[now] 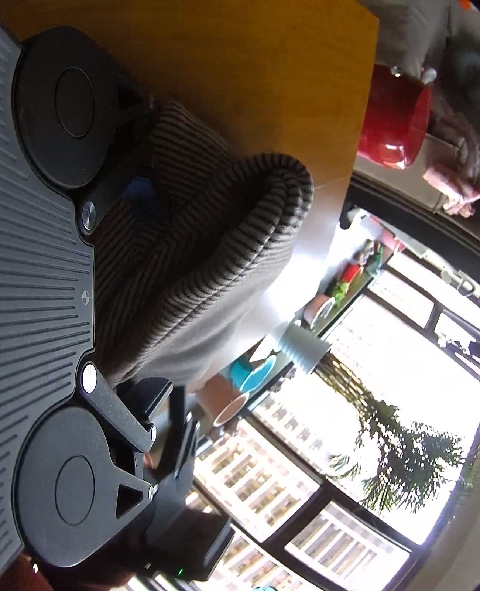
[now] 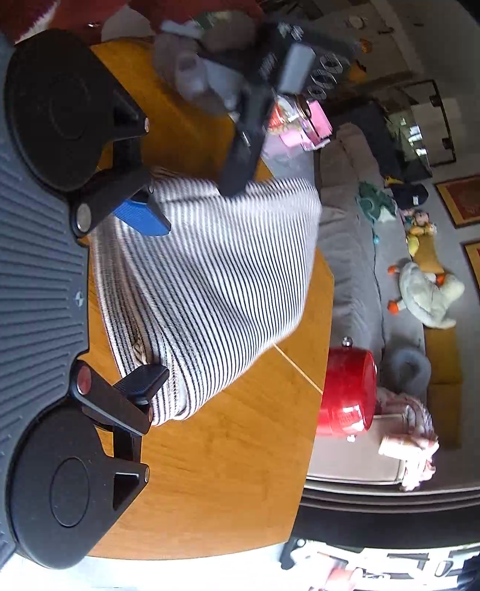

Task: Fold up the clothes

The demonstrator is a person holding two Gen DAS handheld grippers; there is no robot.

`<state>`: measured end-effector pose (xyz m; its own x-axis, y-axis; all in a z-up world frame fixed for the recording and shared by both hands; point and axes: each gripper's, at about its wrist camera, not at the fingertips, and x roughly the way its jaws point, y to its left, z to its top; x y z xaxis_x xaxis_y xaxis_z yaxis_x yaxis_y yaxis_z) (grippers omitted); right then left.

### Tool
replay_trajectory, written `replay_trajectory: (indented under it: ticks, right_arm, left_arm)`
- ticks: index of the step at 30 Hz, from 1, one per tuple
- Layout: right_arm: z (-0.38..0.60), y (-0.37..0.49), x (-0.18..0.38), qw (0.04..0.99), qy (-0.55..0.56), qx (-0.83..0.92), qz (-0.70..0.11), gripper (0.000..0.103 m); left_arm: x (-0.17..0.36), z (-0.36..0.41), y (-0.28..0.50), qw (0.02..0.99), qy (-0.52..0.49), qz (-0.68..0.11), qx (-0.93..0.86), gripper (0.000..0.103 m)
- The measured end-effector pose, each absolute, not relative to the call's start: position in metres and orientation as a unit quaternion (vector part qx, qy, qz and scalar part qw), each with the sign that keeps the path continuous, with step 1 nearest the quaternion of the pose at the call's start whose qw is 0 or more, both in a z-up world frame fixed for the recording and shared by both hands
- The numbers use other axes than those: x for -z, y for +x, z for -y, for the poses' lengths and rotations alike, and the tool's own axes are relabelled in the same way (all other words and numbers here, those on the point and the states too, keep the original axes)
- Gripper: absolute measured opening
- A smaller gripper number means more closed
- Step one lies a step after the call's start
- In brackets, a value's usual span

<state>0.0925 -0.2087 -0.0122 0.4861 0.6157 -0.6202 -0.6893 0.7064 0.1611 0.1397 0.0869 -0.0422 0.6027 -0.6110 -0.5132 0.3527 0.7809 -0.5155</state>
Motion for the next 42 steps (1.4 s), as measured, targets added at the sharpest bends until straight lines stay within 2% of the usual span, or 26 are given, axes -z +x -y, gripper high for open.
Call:
replay_trajectory:
  ticks: [3,8,14,17,19,23,28,42]
  right_arm:
    - [0.211,0.088,-0.006,0.866,-0.051,-0.389,-0.31,0.078]
    - [0.236,0.131,-0.029,0.888,0.066,-0.355,-0.286,0.085]
    - [0.219,0.186,0.026,0.879,0.132,-0.288,-0.356,0.085]
    - [0.213,0.187,0.049,0.854,0.173,-0.315,-0.376,0.084]
    - [0.215,0.183,0.052,0.841,0.195,-0.338,-0.376,0.077]
    - [0.22,0.162,0.039,0.846,0.18,-0.356,-0.353,0.075]
    - [0.218,0.137,0.033,0.872,0.111,-0.34,-0.333,0.075]
    - [0.215,0.129,0.045,0.876,0.109,-0.321,-0.343,0.083]
  left_arm:
    - [0.04,-0.093,0.148,0.886,-0.184,-0.348,0.246,0.096]
    - [0.037,-0.094,0.148,0.888,-0.184,-0.346,0.24,0.098]
    - [0.037,-0.096,0.137,0.883,-0.19,-0.348,0.253,0.099]
    - [0.042,-0.1,0.137,0.871,-0.209,-0.352,0.272,0.099]
    - [0.045,-0.1,0.138,0.868,-0.212,-0.352,0.278,0.099]
    - [0.05,-0.098,0.146,0.864,-0.224,-0.351,0.283,0.099]
    - [0.053,-0.085,0.159,0.864,-0.224,-0.347,0.288,0.099]
    - [0.053,-0.078,0.156,0.872,-0.2,-0.346,0.284,0.099]
